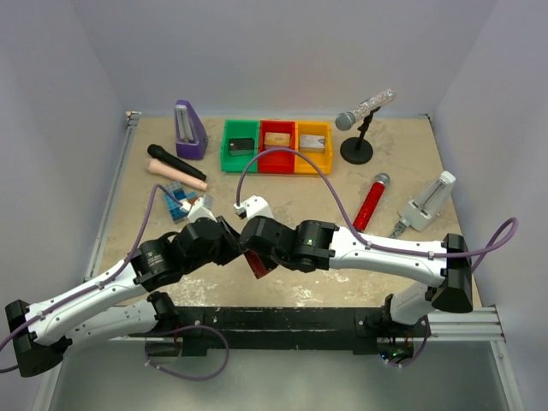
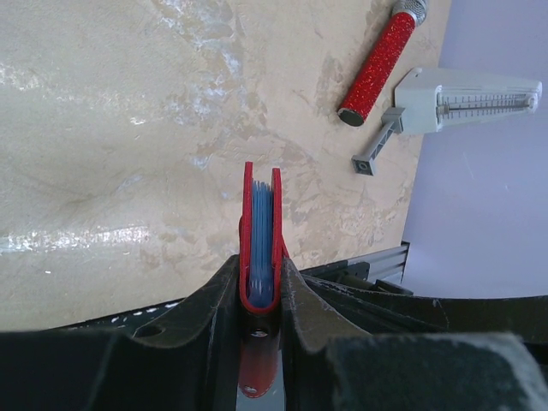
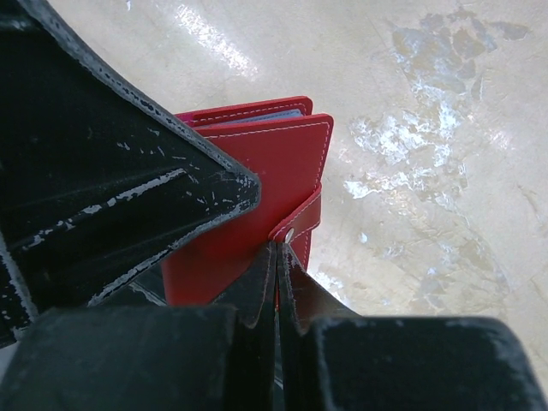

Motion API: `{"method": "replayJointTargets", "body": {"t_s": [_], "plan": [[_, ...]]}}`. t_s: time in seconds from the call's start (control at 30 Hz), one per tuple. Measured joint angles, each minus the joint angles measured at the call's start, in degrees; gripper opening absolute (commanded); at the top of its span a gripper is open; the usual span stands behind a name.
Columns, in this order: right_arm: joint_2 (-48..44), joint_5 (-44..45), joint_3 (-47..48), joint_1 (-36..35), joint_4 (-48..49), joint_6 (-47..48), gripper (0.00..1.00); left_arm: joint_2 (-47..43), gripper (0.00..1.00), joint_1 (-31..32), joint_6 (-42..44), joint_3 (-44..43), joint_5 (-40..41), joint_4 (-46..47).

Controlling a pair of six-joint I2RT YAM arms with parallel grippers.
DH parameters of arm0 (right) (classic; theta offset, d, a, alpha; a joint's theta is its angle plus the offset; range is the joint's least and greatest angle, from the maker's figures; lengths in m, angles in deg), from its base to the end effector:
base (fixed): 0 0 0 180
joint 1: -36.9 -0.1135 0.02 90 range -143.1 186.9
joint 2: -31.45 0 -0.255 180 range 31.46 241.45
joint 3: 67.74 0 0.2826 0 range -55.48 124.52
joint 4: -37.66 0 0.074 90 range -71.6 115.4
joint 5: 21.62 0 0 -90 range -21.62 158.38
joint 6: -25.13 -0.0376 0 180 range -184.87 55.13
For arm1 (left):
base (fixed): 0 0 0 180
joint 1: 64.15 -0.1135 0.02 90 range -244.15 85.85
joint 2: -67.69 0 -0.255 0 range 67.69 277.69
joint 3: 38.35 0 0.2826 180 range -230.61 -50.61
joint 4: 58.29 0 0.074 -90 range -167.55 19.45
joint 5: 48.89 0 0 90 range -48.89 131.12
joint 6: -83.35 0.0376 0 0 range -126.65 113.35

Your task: Take the credit cards out of the card holder

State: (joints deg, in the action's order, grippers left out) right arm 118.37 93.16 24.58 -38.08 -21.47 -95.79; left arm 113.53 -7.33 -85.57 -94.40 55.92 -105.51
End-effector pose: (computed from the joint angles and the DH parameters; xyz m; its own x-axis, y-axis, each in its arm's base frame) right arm 0.1063 0.3355 0.3075 -0.5968 -0.4241 -0.6812 -0.5898 0.8074 0.0141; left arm 0.1222 -0.1693 0.2801 -0.7478 -0.5901 -0.3045 -0.1893 0.6289 -0.7541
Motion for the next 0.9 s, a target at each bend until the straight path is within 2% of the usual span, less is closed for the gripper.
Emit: {"method": "replayJointTargets", "body": {"t_s": [0.9], "plan": [[-0.70,0.28,1.16,0.04,-1.38,-2.10,0.00,-3.17,0.00,0.28,-1.09,1.68,0.48,0.17]]}}
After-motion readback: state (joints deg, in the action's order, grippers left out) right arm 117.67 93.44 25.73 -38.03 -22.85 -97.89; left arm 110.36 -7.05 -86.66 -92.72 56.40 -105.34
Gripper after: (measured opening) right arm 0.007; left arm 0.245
